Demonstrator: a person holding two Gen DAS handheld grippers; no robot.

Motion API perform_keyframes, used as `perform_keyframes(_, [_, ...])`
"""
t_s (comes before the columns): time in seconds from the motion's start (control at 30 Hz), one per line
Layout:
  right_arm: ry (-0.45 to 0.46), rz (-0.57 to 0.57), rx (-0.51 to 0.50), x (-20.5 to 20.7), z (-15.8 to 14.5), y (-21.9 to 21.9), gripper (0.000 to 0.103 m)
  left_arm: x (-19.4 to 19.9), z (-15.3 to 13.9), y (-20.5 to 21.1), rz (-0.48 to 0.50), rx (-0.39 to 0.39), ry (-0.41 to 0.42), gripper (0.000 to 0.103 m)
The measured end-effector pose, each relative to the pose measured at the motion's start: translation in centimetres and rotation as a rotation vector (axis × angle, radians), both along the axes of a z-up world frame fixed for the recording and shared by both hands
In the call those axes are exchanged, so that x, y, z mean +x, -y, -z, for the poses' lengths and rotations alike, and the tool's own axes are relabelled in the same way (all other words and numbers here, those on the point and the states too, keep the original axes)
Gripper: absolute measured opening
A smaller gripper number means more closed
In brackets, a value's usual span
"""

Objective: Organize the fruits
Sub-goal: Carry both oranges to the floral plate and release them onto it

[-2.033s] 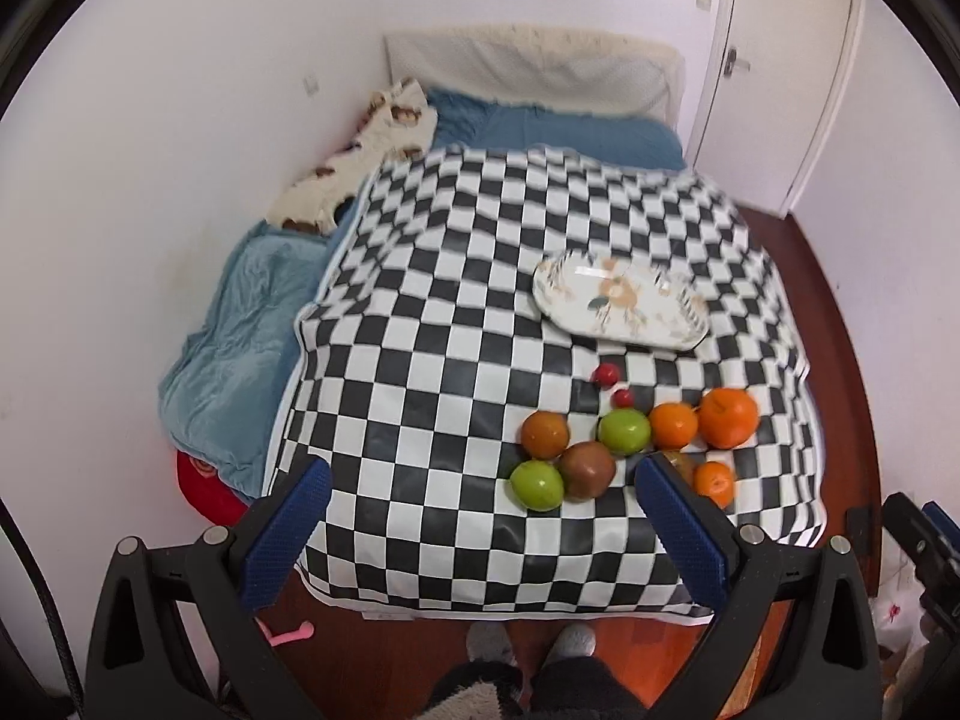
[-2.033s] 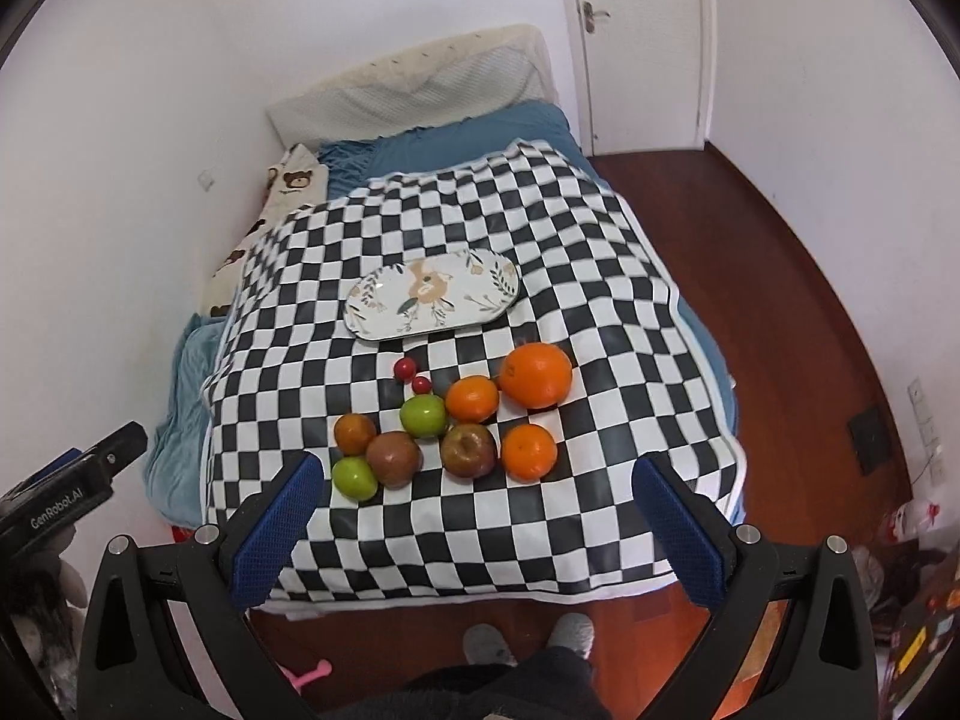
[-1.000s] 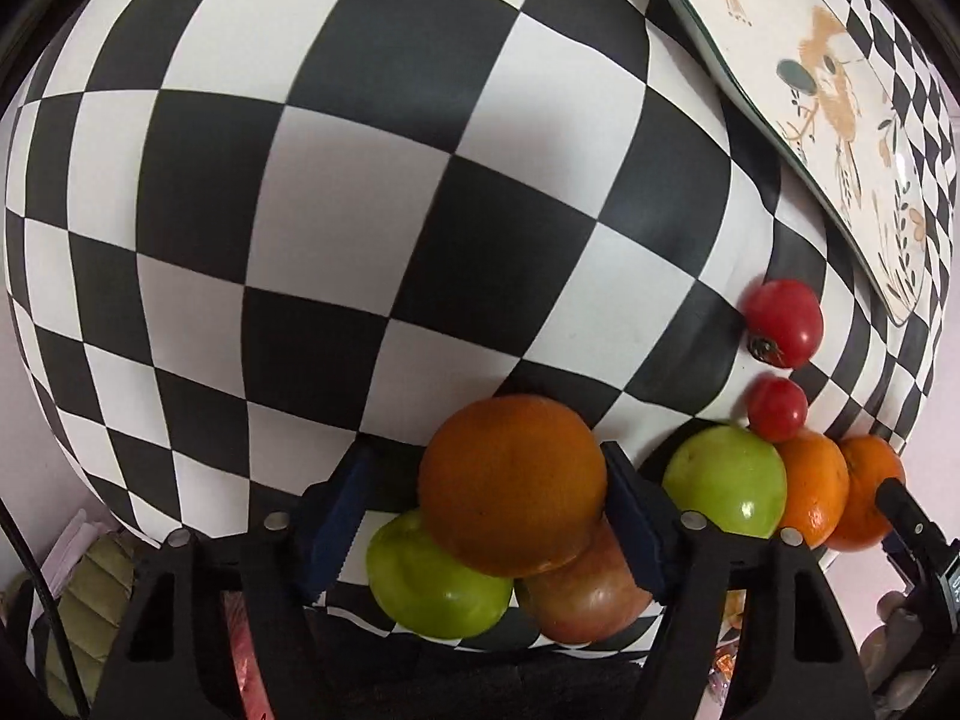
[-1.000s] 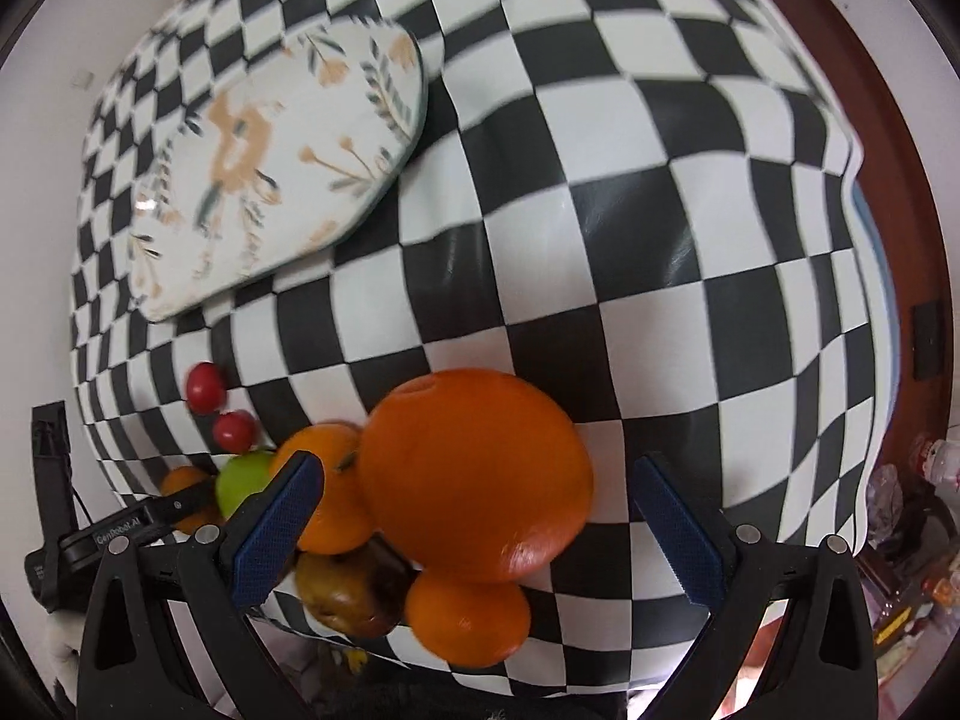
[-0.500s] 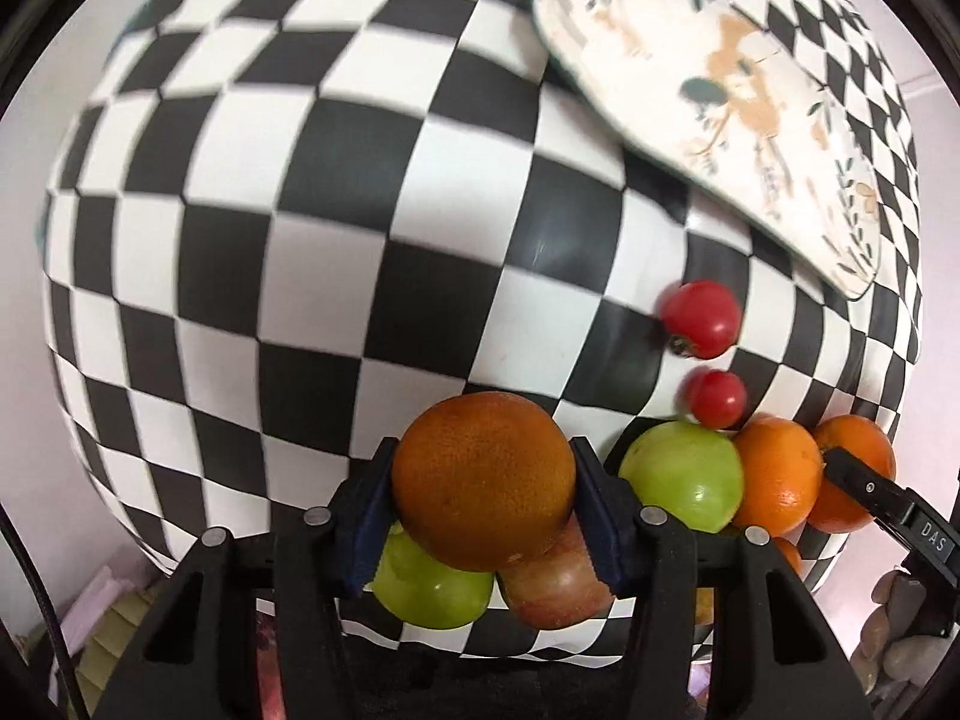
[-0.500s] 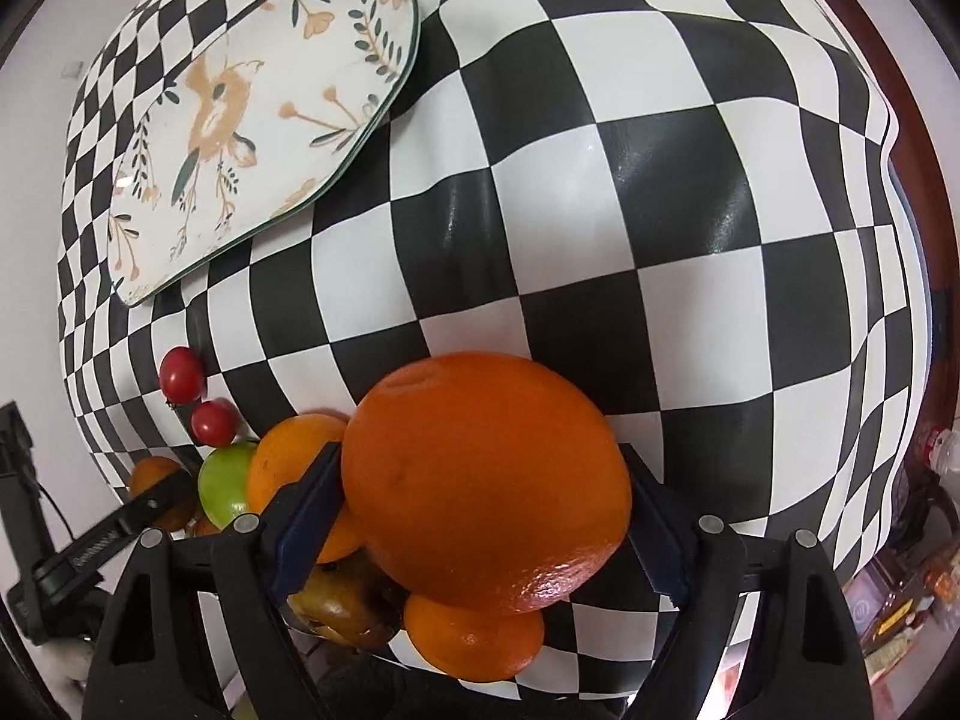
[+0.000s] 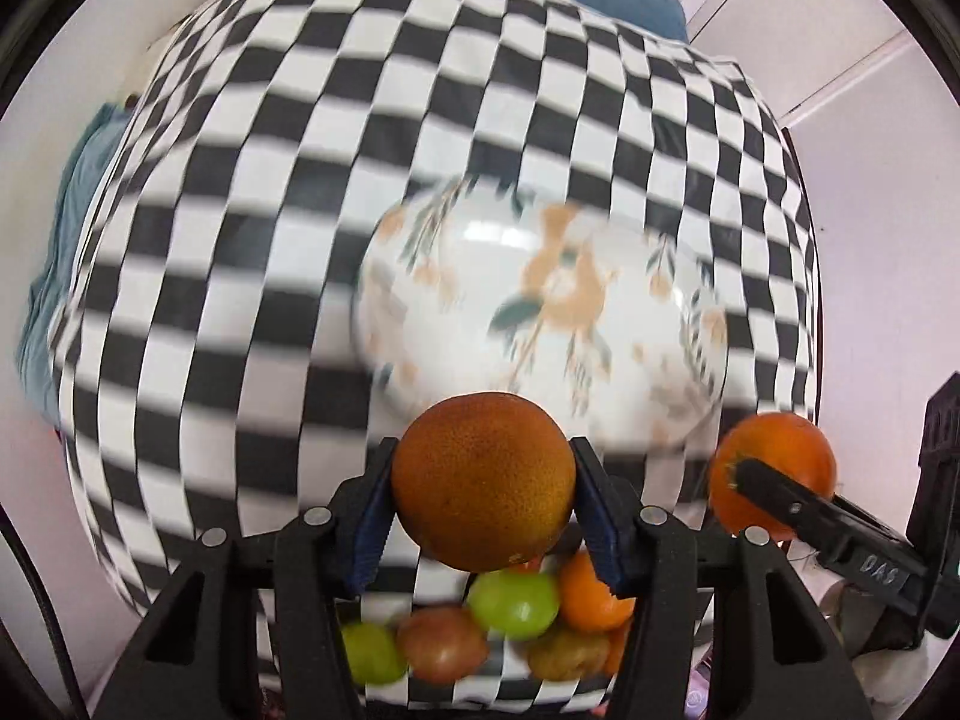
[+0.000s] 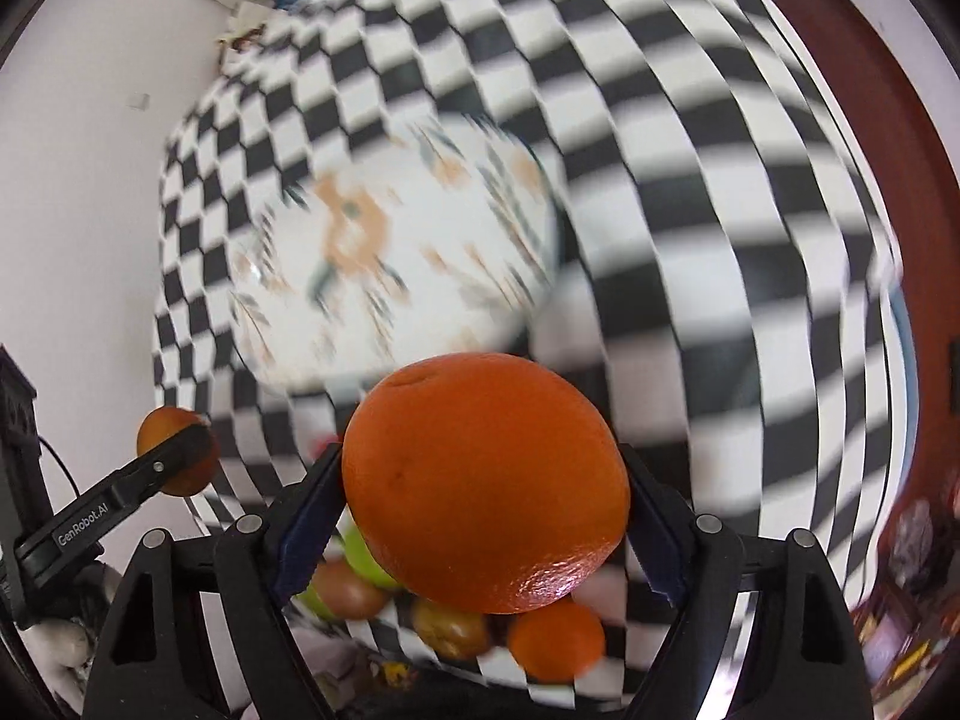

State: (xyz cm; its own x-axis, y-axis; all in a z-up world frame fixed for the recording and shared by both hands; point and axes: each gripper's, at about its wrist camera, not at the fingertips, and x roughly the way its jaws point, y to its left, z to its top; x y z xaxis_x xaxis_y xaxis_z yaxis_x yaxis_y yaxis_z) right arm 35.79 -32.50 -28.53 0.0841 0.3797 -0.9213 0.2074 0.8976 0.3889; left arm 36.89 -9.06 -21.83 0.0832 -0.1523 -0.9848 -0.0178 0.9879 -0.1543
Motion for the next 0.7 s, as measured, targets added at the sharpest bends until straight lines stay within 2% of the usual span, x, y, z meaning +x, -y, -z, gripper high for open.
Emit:
perform_keyframes(0.07, [0.004, -0.029, -0.034, 2.6, 0.2, -0.4, 0.087, 2.0, 0.9, -0.5, 0.011, 0.012, -0.014, 0.052])
perform_keyframes(0.23, [-0.051, -0.062, -0.113, 8.8, 3.3, -2.0, 0.087, 8.0, 4.7, 0.4, 0.016, 0.018, -0.078, 0.052])
perform_keyframes(0.5, [-0.101, -0.129, -0.154, 11.8, 5.8, -2.9, 0.087, 10.4, 9.3, 0.3, 0.023, 0.011, -0.174, 0.052])
perform_keyframes(0.7, [-0.109, -0.17, -0.166, 12.8, 5.5, -2.5, 0.088, 10.2, 10.4, -0.5, 0.028, 0.017, -0.19, 0.053])
